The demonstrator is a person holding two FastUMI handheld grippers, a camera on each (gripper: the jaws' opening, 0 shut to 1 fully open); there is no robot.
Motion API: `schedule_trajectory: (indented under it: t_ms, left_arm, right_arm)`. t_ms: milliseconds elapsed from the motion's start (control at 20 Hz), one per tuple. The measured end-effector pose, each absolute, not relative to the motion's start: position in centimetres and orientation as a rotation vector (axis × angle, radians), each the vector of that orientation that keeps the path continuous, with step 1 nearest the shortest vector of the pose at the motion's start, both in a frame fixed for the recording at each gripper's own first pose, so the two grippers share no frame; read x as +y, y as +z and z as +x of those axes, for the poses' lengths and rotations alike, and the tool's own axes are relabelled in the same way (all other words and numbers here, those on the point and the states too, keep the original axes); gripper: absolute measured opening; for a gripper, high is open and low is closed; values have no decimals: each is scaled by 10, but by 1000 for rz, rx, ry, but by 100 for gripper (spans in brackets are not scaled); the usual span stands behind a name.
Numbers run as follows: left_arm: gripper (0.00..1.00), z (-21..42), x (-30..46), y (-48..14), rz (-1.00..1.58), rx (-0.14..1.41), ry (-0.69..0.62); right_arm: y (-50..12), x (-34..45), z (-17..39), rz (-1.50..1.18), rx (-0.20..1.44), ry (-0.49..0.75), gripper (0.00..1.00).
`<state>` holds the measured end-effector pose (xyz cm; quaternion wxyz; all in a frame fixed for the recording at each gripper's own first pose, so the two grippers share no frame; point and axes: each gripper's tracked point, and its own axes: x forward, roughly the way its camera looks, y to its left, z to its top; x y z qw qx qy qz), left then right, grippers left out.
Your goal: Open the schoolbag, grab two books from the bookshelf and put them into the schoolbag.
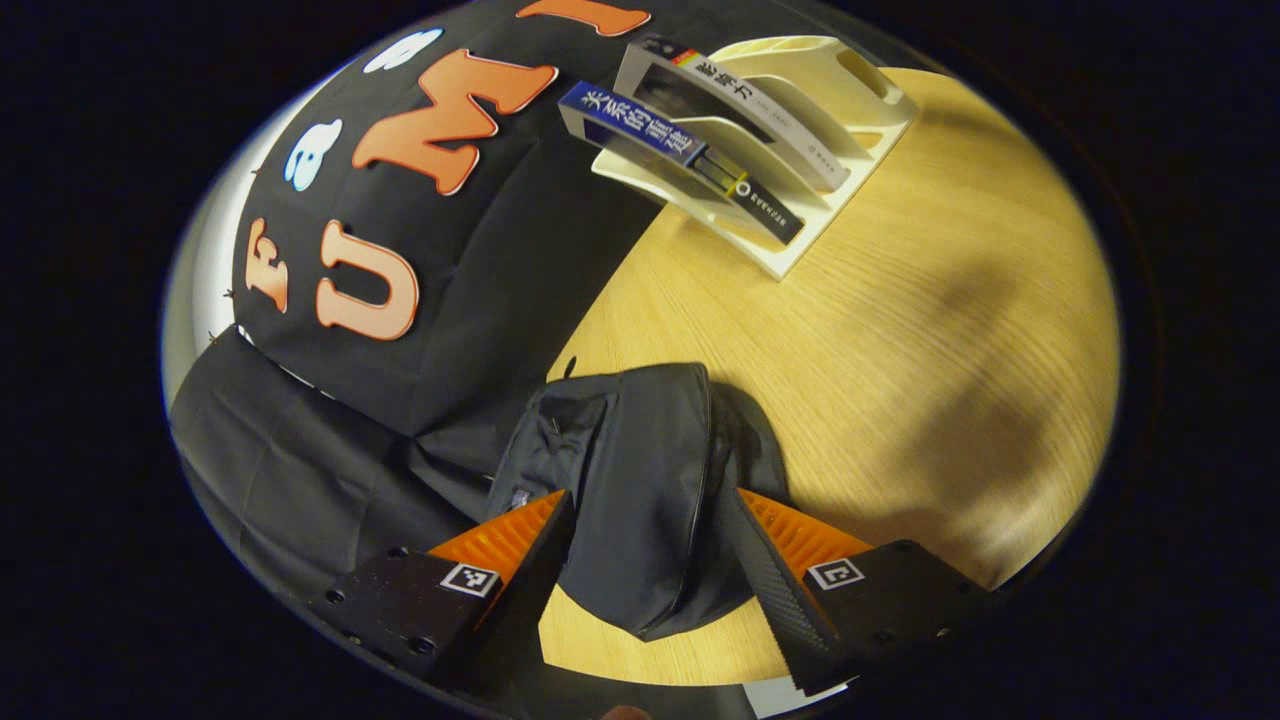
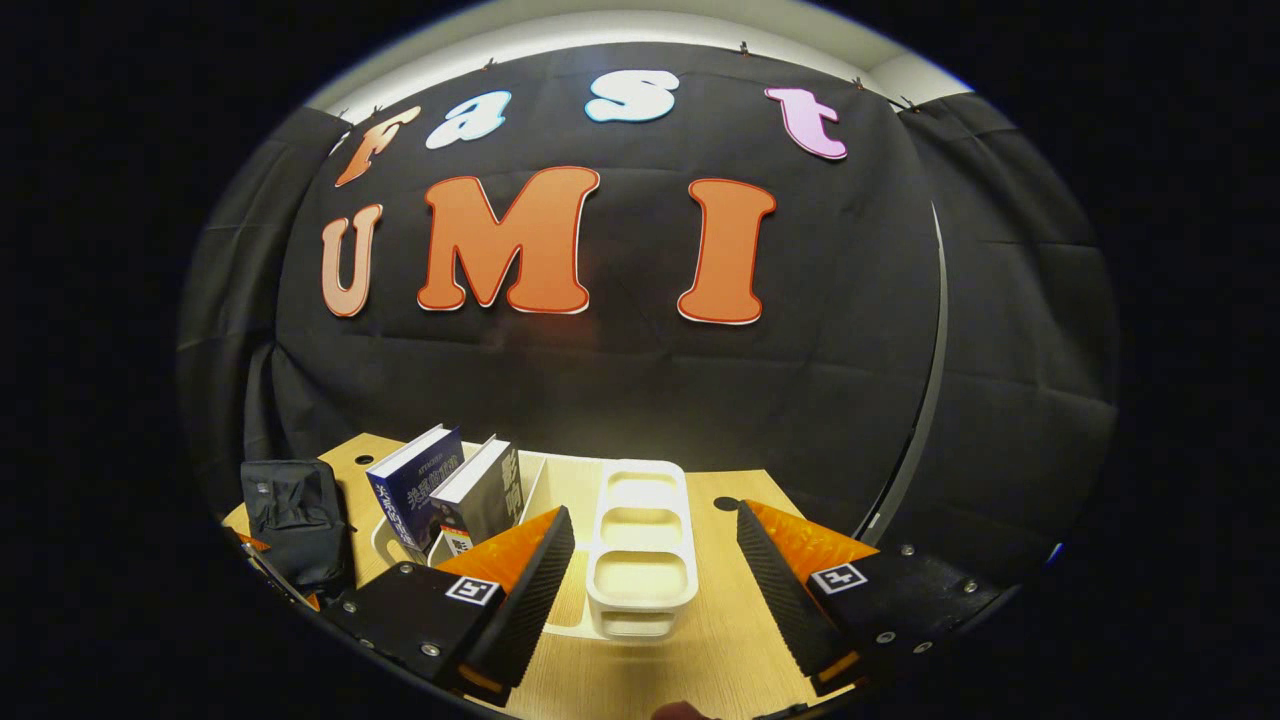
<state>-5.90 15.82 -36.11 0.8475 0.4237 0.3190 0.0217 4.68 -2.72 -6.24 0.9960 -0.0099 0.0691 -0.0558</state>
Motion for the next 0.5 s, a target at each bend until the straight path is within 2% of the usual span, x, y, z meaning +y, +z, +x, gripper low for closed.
schedule_trajectory:
  t_ms: [400, 500]
  left_arm:
    - [95, -32, 187, -370, 909, 671, 144]
    - [86, -19, 188, -372, 918, 679, 127]
  right_arm:
    - [-56, -10, 56, -22, 130, -88, 97]
    - [-54, -5, 56, -30, 130, -80, 97]
